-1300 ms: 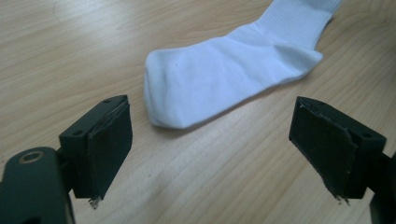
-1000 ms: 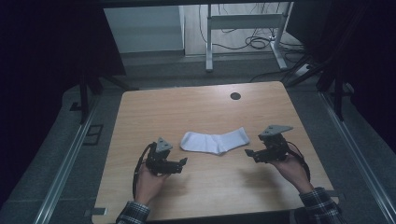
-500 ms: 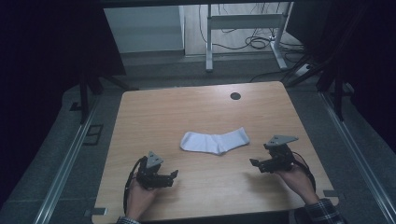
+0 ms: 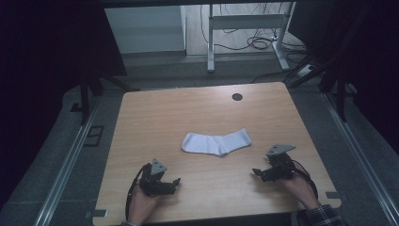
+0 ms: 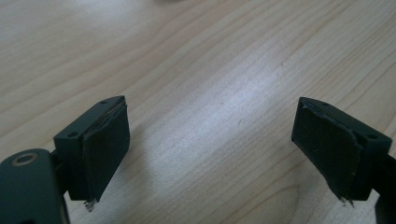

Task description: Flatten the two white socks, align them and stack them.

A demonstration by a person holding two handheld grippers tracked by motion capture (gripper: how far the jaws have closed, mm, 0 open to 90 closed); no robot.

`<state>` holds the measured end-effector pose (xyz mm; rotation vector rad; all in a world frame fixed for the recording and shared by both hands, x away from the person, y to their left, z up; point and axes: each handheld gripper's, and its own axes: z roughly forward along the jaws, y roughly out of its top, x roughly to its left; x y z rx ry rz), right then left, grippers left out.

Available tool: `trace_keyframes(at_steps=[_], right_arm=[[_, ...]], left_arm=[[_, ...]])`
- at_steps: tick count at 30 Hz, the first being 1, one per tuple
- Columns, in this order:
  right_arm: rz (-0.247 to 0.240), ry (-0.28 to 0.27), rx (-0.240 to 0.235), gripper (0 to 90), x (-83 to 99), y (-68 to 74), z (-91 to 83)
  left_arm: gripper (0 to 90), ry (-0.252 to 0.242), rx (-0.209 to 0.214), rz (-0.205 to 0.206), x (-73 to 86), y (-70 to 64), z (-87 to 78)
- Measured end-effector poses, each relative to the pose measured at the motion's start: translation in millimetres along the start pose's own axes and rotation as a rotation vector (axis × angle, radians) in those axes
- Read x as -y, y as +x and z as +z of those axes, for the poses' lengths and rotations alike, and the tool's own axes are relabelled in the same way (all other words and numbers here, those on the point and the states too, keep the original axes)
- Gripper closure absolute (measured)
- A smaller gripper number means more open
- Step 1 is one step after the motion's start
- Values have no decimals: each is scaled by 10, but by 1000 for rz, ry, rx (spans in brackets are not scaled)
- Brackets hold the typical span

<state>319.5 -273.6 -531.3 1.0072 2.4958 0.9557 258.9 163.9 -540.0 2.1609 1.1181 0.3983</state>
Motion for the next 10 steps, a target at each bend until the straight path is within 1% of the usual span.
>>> trace_keyframes(at_steps=[1, 2, 3, 5, 7, 10], right_arm=[[-6, 10, 4, 93, 14, -1, 11], [-16, 13, 3, 70, 29, -5, 27], [-14, 9, -1, 73, 36, -10, 33], [7, 2, -22, 66, 54, -24, 39], [4, -11, -22, 59, 71, -25, 41], [18, -29, -13, 50, 91, -10, 47]], left_arm=[[118, 7, 0, -2, 7, -7, 21], [113, 4, -1, 0, 14, -12, 33], [114, -2, -1, 2, 20, -15, 35], [114, -5, -1, 2, 21, -17, 38], [114, -4, 3, 3, 21, -16, 39], [114, -3, 3, 2, 22, -17, 39]])
